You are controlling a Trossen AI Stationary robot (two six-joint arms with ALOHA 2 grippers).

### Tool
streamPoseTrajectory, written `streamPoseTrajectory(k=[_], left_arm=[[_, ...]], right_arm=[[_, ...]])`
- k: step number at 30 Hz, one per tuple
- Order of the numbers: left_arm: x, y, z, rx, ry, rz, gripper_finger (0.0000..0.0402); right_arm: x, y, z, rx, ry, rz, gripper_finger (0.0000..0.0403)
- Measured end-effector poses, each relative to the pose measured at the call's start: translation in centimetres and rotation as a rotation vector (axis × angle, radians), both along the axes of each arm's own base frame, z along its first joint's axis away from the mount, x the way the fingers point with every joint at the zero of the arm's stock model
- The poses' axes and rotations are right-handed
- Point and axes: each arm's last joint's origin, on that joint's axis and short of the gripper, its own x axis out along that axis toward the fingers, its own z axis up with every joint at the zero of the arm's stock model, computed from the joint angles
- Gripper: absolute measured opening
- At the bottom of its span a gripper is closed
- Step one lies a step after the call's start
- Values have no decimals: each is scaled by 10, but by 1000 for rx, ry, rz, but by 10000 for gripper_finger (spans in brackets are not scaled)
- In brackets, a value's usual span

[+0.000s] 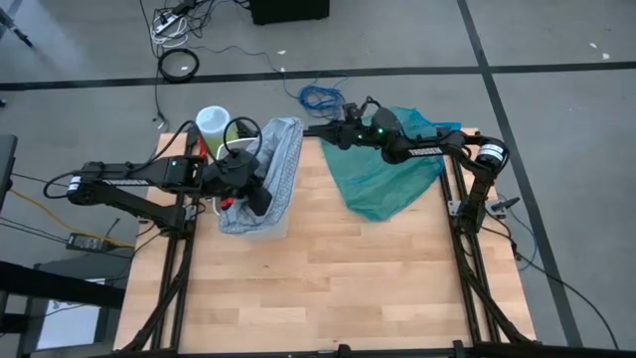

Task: Place trash/remove bag and relplace
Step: Remove the light blue trash bag from the trash bin

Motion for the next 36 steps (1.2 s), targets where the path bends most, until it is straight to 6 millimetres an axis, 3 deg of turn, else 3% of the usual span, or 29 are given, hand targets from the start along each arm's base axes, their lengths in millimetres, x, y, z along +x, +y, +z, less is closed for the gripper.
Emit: streamPoseTrajectory(k=[14, 23, 36], left_arm=[[0, 0, 0, 1, 1, 0, 7], [1, 0, -1, 1, 7, -1, 7], [3, 0, -2, 0, 14, -4, 7]], right_arm=[[5, 5, 0, -2, -3, -87, 180], [16, 6, 16, -61, 8, -88, 176], [19, 7, 9, -51, 75, -89, 174]])
